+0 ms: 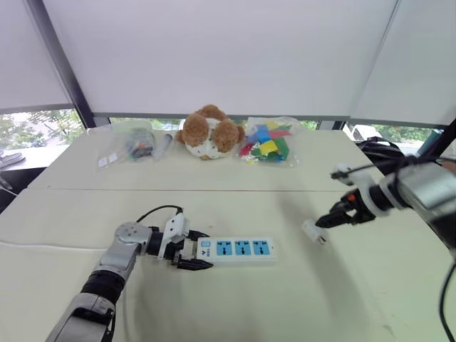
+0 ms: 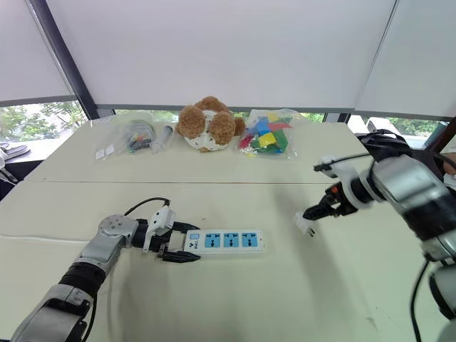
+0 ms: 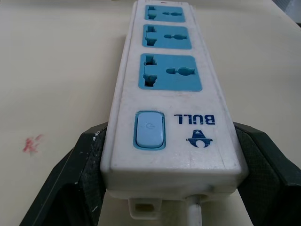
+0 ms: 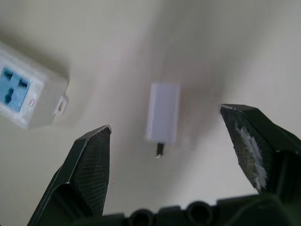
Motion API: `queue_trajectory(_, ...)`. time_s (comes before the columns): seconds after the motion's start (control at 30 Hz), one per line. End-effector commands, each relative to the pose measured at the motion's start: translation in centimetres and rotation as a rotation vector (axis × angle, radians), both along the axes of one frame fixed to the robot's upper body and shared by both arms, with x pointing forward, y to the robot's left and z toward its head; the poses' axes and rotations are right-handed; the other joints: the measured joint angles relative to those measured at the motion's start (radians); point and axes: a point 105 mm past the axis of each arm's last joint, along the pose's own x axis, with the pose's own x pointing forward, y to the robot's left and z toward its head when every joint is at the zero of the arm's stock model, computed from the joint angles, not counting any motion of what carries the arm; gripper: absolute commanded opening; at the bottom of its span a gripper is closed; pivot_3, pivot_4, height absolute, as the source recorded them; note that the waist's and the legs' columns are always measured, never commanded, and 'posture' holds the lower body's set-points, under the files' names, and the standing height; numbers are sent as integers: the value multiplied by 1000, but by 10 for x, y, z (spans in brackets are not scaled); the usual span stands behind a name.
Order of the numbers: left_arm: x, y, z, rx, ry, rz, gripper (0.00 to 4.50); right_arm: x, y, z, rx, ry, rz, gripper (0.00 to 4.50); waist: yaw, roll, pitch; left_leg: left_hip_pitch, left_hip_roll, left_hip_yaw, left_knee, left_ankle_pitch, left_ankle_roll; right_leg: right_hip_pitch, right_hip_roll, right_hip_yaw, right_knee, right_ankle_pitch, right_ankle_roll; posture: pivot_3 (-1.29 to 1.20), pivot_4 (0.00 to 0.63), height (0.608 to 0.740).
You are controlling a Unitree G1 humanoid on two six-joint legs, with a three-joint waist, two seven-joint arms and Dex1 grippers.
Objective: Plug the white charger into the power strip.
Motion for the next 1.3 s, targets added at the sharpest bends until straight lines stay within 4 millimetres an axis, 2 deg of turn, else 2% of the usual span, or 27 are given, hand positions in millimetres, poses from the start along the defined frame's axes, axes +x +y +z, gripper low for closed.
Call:
queue_trajectory(0.03, -10, -14, -19, 45, 25, -48, 3050, 11, -7, 1, -71, 53, 31, 4039, 13, 0, 0, 0, 0, 0, 0, 0, 0, 0, 0, 0, 0, 0, 0, 0, 150, 739)
queue_trajectory(0.23, -14, -20, -24, 21, 26, -36, 3050, 21, -8, -11, -138, 159, 64, 4039, 32, 3, 0, 0, 0, 2, 4, -1, 2, 1, 0, -1, 1, 0, 0, 0, 150, 739)
queue_trajectory(0.57, -15, -25, -29, -12, 25, 12, 3050, 21, -1, -39, -208, 282, 114, 4039, 35, 9, -3, 1, 0, 3, 11, -2, 4, 3, 0, -1, 5, 0, 0, 0, 150, 739)
queue_trajectory(0.67, -16, -26, -31, -13, 25, 19, 3050, 23, 3, -45, -229, 282, 125, 3155, 36, 11, -4, 1, 0, 3, 11, -2, 4, 4, 0, -1, 5, 0, 0, 0, 150, 739)
queue_trajectory(0.7, -16, -26, -31, -14, 24, 21, 3050, 23, 2, -46, -239, 281, 127, 2526, 36, 11, -4, 1, 0, 2, 11, -2, 4, 4, 0, -1, 5, 0, 0, 0, 150, 739)
queue_trajectory(0.73, -17, -26, -31, -15, 23, 22, 3050, 24, 1, -47, -250, 279, 128, 2169, 37, 11, -4, 1, 0, 2, 11, -2, 4, 4, 0, -1, 5, 0, 0, 0, 150, 739)
queue_trajectory(0.83, -17, -27, -32, -17, 22, 29, 3050, 22, 0, -50, -268, 296, 140, 670, 39, 12, -4, 1, -1, 2, 12, -2, 4, 4, 0, -1, 5, 0, 0, 0, 150, 739)
queue_trajectory(0.97, -16, -27, -33, -18, 20, 36, 3050, 20, -1, -50, -278, 319, 158, 630, 39, 12, -4, 2, -1, 2, 12, -2, 4, 6, 0, -1, 5, 0, 0, 0, 150, 739)
queue_trajectory(1.1, -13, -27, -32, -10, 22, 31, 3050, 21, 4, -38, -245, 295, 184, 630, 39, 13, -5, 2, -1, 2, 12, -2, 3, 6, 0, -1, 5, 0, 0, 0, 150, 739)
queue_trajectory(1.2, -12, -27, -30, -4, 37, 7, 3050, 28, 16, -14, -177, 189, 255, 630, 39, 14, -5, 2, -1, 2, 12, -2, 3, 6, 0, -1, 5, 0, 0, 0, 150, 739)
queue_trajectory(1.3, -10, -29, -22, -6, 63, -36, 3050, 22, 53, 24, 158, -57, 455, 630, 43, 15, -3, 1, -1, 2, 12, -2, 3, 5, -1, -1, 5, 0, 0, 0, 150, 739)
